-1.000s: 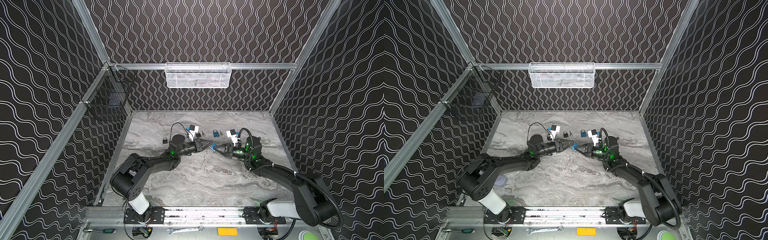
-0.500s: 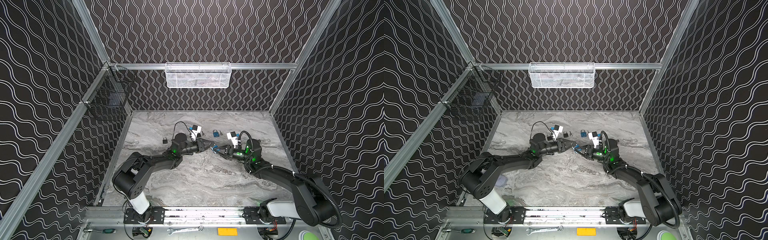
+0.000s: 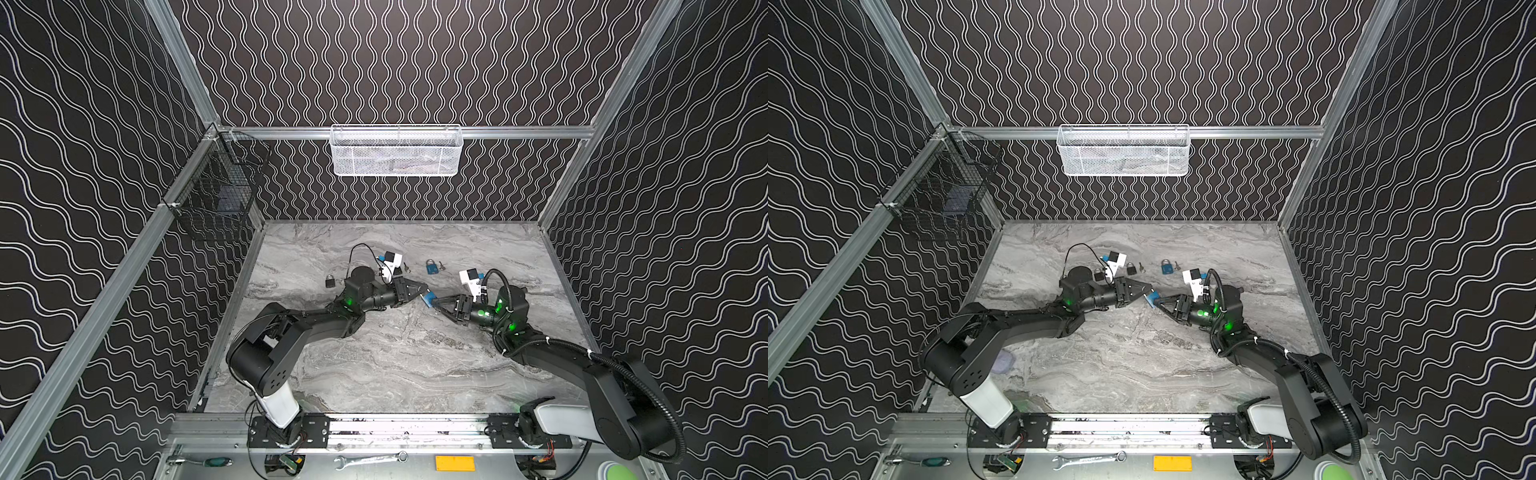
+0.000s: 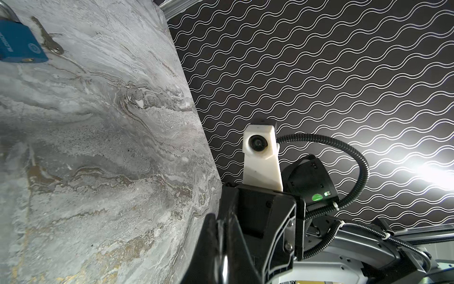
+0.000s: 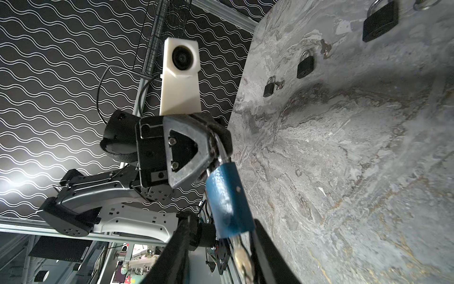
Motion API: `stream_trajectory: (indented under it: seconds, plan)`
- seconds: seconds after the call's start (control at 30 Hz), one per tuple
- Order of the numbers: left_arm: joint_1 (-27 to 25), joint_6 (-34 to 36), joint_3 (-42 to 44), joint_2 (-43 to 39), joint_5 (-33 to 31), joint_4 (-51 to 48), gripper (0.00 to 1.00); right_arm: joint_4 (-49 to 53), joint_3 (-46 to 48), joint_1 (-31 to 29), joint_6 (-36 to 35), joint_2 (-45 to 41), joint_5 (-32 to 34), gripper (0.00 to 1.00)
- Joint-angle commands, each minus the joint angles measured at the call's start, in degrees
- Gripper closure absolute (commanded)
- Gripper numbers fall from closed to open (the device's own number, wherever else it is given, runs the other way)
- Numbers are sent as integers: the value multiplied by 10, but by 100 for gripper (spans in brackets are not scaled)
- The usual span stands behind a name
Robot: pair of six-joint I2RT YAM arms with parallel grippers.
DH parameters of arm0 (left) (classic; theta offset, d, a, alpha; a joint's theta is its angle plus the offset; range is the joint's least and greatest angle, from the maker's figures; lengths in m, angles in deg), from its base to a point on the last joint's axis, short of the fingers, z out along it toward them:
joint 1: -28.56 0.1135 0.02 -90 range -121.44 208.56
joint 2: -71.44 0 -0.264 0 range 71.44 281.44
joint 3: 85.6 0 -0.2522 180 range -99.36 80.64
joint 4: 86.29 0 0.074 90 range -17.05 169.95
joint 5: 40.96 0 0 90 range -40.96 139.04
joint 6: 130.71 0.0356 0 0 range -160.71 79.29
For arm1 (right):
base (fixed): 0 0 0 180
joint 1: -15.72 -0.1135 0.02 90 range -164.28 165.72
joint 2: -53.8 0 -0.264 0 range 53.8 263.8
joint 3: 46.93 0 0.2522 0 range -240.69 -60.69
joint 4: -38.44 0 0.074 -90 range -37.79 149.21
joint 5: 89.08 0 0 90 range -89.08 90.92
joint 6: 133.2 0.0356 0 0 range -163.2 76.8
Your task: Lock with the key
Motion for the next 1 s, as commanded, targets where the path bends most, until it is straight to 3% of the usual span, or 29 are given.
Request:
stream_trajectory:
  seconds: [0.0, 0.53, 0.97]
  plan:
    - [1, 3, -2, -3, -9, 9, 100, -18, 5, 0, -9, -6, 5, 61]
    - [2, -4, 3, 0, -8, 22, 100, -76, 24, 0, 20, 9, 0, 73]
    - [2, -3, 1, -3, -7, 18, 100, -85, 22, 0, 23, 19, 0, 96]
